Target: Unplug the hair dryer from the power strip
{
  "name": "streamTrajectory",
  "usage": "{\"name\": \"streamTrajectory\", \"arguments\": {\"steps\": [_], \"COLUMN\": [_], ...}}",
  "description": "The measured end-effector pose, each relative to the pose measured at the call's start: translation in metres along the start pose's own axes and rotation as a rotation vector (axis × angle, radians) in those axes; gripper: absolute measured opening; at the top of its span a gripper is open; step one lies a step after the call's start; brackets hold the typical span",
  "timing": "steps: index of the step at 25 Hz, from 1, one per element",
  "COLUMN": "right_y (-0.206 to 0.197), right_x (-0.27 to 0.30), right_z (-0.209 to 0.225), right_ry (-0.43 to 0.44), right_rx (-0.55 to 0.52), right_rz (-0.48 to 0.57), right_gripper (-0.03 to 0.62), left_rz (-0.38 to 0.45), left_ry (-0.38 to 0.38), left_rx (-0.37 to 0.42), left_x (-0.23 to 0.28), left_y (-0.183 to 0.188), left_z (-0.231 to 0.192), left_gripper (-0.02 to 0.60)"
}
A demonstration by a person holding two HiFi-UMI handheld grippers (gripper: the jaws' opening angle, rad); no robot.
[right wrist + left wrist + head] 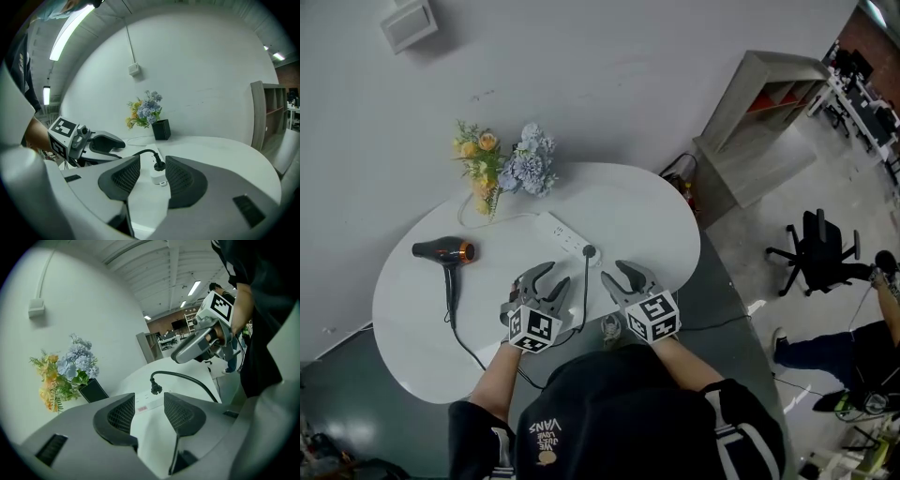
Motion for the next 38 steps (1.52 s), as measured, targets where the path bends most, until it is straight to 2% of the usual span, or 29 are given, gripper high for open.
{"name": "streamTrajectory", "arguments": {"steps": [7,15,25,38], "right_y": [-0.004,-0.004,0.002,0.001], "right_x": [0.02,0.042,0.073,0.097], "right_z": [0.009,0.021,0.02,0.023], "right_ry": [0.044,0.068,0.095,0.117], "right_rx": [-0.033,-0.1,-0.191,-0.298], "right_rz": [-0.044,-0.072,-0.089,-0.13], "right_gripper": [0.161,0.161,0.161,0.133], "left_rz": [-0.075,-0.134,-0.201,-0.267], "left_ry": [-0.028,-0.042,-0.085,-0.188], "left_rx": [0.108,0.169,0.327,0.494], "left_x": [0.026,0.055,0.082,0.106], "left_y": [-0.006,-0.011,-0.013,-0.017], "left_z": [-0.001,-0.008,-0.015,-0.018], "left_gripper": [0.19,0.19,0.19,0.19]}}
Point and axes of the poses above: the fingertips, and each gripper's own axes: x forward along the fingers, z to its right, y out of its top, the point moved 3 cm from there along -x, backward along the fingers, and after that the axes turned 8 degrees about -z, right-handed, at the moved point
